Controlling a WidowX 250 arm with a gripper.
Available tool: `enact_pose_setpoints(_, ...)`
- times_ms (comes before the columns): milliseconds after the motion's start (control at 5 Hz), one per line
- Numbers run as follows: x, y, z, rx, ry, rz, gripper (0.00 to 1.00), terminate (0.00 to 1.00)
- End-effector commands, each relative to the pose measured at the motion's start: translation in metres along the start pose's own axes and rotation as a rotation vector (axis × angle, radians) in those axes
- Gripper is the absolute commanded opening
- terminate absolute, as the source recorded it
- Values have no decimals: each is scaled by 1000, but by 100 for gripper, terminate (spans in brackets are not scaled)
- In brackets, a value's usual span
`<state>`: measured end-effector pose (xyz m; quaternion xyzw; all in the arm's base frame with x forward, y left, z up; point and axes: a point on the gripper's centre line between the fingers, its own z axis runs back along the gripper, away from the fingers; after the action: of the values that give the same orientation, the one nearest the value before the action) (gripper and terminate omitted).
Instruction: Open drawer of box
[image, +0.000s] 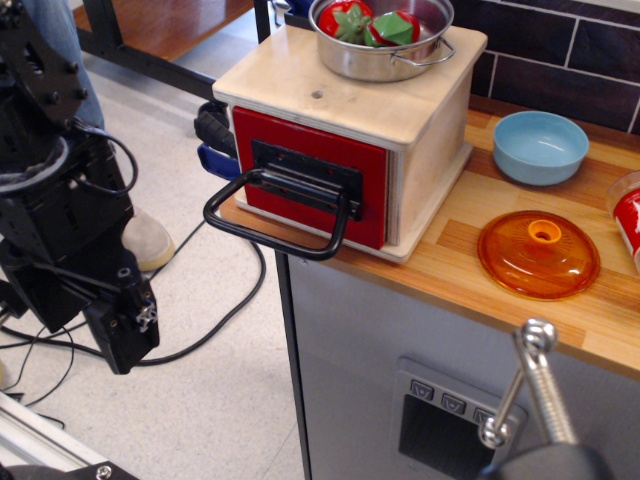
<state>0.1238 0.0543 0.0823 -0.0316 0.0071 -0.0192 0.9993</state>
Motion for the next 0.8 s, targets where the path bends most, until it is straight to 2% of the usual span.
enact_pose_setpoints(0, 0, 0, 0, 0, 0, 0, 100, 0)
enact_pose_setpoints(200, 33, -6, 4, -24, -54, -1, 100, 0)
enact_pose_setpoints(400, 78, -12, 15, -50, -116, 41, 100, 0)
enact_pose_setpoints(600, 108, -16, 20, -52, -208, 78, 100, 0)
